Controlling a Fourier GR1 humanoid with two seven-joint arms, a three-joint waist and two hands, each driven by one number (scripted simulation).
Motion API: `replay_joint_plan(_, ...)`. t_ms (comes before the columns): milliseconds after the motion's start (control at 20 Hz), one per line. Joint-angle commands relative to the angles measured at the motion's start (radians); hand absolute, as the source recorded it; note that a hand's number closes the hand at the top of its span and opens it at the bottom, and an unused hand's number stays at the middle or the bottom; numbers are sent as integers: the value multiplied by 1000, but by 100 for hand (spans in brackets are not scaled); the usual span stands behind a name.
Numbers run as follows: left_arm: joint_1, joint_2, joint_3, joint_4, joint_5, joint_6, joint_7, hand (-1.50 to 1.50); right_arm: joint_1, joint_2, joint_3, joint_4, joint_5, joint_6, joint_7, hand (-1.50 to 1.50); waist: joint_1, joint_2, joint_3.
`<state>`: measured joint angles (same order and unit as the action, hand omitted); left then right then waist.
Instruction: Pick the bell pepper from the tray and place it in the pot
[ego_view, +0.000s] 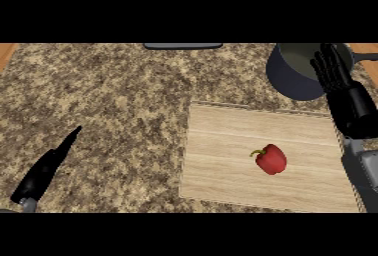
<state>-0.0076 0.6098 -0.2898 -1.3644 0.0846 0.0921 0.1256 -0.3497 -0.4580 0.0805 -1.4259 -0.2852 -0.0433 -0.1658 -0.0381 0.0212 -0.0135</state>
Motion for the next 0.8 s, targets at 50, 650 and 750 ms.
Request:
replay_joint_plan(50, -9, -38, 68, 9, 2, 46, -46, 0, 55, -79, -11, -5, 17, 50, 97, 150, 29, -22, 13)
replay_joint_plan(650, 98, -77, 200, -164, 75, 164, -70, 0, 474, -242, -82, -207, 344, -182, -396, -150, 13, -30, 14)
replay_joint_plan(750, 66, -70, 230, -130, 84, 119, -76, 0, 545, -229, -72, -294, 368, -168, -372, -150, 21, -26, 13)
